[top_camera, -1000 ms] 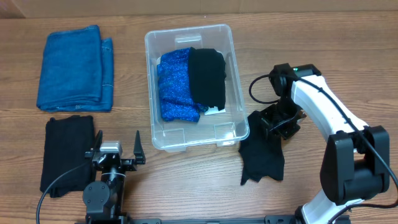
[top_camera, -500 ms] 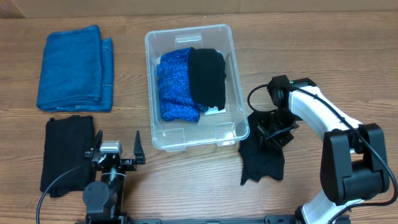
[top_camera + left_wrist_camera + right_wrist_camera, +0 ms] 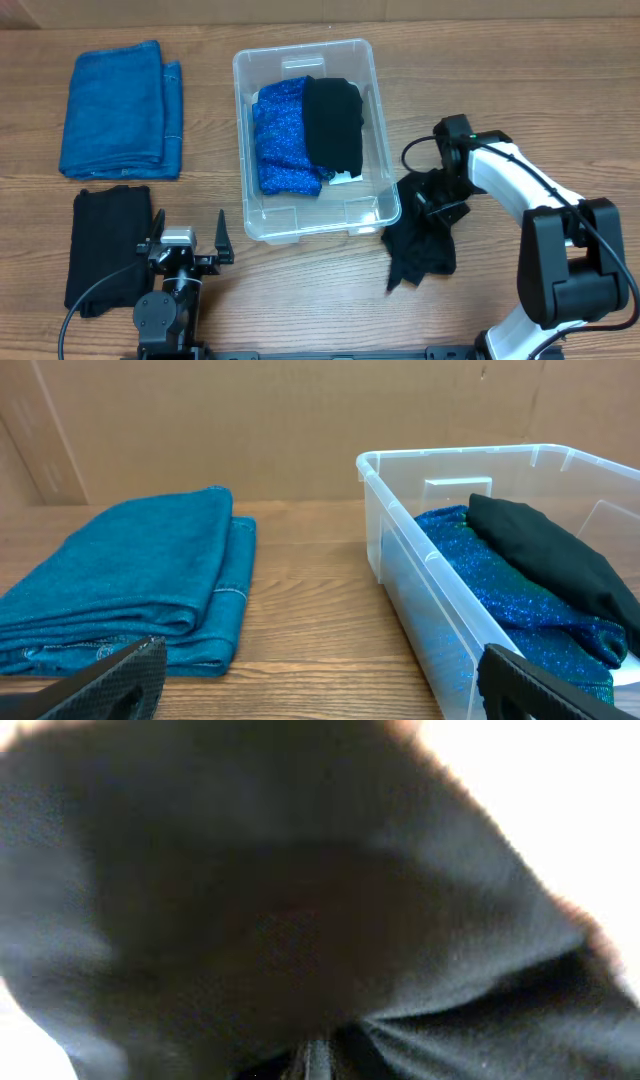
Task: Pack container
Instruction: 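Move the right gripper to the black cloth near the bin, then close the right gripper on the crumpled black cloth and lift slightly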
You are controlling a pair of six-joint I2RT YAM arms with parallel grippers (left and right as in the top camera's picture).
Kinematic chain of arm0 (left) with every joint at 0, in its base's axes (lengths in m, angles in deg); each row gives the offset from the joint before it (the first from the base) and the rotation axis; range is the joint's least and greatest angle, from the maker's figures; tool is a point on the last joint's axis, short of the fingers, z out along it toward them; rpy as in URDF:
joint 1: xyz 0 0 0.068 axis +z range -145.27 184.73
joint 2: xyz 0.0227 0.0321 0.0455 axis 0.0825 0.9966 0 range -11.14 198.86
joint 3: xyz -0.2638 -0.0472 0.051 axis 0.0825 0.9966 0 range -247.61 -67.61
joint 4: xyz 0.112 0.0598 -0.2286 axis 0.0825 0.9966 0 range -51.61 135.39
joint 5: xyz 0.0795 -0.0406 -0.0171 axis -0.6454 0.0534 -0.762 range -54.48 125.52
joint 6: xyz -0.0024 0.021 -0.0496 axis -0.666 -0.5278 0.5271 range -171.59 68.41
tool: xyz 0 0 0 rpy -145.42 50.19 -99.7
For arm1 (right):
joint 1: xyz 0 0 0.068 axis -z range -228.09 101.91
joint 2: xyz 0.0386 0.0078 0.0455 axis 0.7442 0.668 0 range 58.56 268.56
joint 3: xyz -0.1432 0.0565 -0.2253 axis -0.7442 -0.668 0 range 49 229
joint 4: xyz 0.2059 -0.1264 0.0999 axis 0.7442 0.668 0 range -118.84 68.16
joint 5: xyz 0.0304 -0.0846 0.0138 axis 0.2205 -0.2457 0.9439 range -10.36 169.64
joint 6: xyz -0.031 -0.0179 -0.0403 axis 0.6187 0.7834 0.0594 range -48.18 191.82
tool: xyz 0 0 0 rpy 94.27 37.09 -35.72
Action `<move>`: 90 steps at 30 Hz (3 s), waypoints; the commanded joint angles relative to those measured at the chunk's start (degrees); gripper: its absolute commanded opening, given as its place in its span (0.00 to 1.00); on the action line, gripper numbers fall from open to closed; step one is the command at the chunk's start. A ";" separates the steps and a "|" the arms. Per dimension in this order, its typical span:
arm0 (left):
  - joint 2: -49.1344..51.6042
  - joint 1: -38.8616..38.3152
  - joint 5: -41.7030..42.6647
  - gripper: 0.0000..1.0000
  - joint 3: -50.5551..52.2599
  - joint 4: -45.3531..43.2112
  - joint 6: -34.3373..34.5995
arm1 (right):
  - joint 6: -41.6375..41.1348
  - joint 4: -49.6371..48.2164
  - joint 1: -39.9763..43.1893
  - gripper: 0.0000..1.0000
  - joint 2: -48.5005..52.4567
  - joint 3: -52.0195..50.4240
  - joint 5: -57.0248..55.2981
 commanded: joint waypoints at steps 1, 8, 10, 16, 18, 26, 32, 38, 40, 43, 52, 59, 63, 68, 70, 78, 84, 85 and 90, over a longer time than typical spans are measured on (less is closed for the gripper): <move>-0.39 0.35 0.00 1.00 0.20 0.00 -1.09 | -0.26 -4.13 4.13 0.08 -0.90 -0.28 -6.54; -0.39 0.35 0.02 1.00 0.20 0.00 -1.09 | 0.37 -9.62 11.39 0.08 -0.90 -0.28 -6.60; -0.39 0.35 0.00 1.00 0.20 0.00 -1.09 | 1.51 -10.73 12.68 0.08 -0.90 -0.28 -5.90; -0.39 0.35 0.02 1.00 0.20 0.00 -1.09 | 2.49 -16.00 14.58 0.09 -0.90 -0.26 -6.01; -0.39 0.35 0.02 1.00 0.20 0.00 -1.09 | 2.45 -20.55 15.76 0.09 -0.90 -0.02 -5.81; -0.39 0.35 0.00 1.00 0.20 0.00 -1.09 | 2.36 -31.91 23.50 0.20 -0.90 2.45 -5.35; -0.39 0.35 0.00 1.00 0.20 0.00 -1.09 | 5.75 -25.05 28.79 0.19 -0.92 10.29 2.16; -0.39 0.35 0.02 1.00 0.20 0.00 -1.09 | 16.61 -8.46 28.04 0.16 -0.92 19.76 6.03; -0.39 0.35 0.02 1.00 0.20 0.00 -1.09 | 23.32 -2.10 26.71 0.16 -0.92 21.51 6.05; -0.39 0.35 0.02 1.00 0.20 0.00 -1.09 | 27.87 4.28 24.44 0.17 -0.90 21.27 4.68; -0.39 0.35 0.00 1.00 0.20 0.00 -1.09 | 27.89 1.55 14.62 0.15 -0.79 14.53 -5.68; -0.39 0.35 0.02 1.00 0.20 0.00 -1.09 | 26.75 0.44 13.31 0.15 -0.76 11.28 -11.85; -0.39 0.35 0.00 1.00 0.20 0.00 -1.09 | 26.75 1.97 13.38 0.15 -0.76 9.14 -11.65; -0.39 0.35 0.00 1.00 0.20 0.00 -1.09 | 26.80 3.13 13.14 0.15 -0.76 6.21 -7.45; -0.39 0.35 0.00 1.00 0.20 0.00 -1.09 | 26.82 3.28 13.14 0.15 -0.76 4.85 -6.27; -0.39 0.35 0.02 1.00 0.20 0.00 -1.09 | 26.77 4.04 13.11 0.04 -0.79 0.09 -4.87; -0.39 0.35 0.02 1.00 0.20 0.00 -1.09 | 26.80 4.59 13.11 0.12 -1.03 5.01 -4.87; -0.39 0.35 0.02 1.00 0.20 0.02 -1.07 | 26.88 5.38 13.11 0.13 -1.18 6.88 -4.90; -0.39 0.35 0.00 1.00 0.20 0.02 -1.07 | 29.90 8.22 13.14 0.90 -1.79 15.63 -5.01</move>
